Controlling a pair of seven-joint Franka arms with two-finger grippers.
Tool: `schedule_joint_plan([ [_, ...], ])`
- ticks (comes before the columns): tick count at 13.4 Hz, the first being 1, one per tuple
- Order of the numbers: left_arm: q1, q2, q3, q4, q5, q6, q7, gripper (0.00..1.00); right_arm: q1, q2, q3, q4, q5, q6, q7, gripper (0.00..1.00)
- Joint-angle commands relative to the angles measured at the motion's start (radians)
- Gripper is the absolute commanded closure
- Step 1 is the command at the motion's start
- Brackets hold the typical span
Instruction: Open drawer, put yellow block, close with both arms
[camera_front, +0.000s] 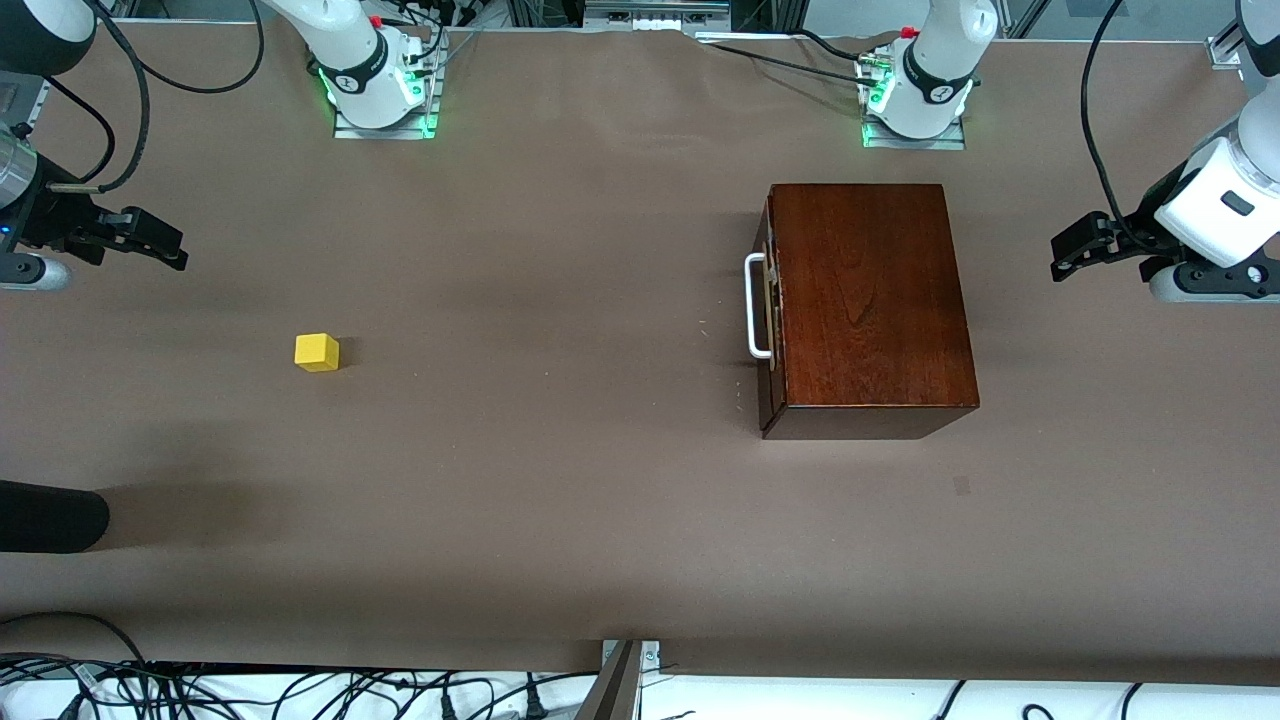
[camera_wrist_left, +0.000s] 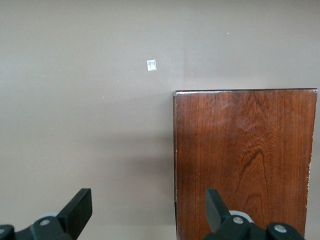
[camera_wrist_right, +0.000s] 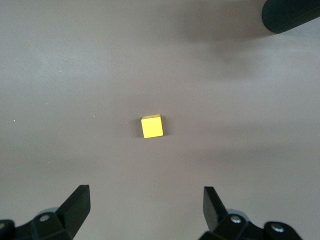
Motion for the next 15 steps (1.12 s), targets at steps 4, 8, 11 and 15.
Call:
schedule_joint_plan([
  [4, -0.006, -0.02, 0.001, -0.013, -0.024, 0.017, 0.008, 0.0, -0.003, 0.002, 0.0, 0.02, -0.001, -0.025, -0.013, 0.0],
  [8, -0.018, -0.02, -0.001, -0.005, -0.024, 0.012, 0.002, 0.0, -0.003, 0.01, 0.0, 0.017, -0.001, -0.05, -0.007, 0.0],
  [11, -0.021, -0.014, -0.01, -0.001, -0.024, 0.015, 0.002, 0.0, -0.003, 0.01, 0.0, 0.013, 0.001, -0.05, -0.007, 0.0],
  [15, -0.023, 0.006, -0.083, -0.001, -0.024, 0.016, -0.033, 0.0, -0.005, 0.014, -0.001, 0.008, -0.001, -0.047, -0.007, 0.0],
])
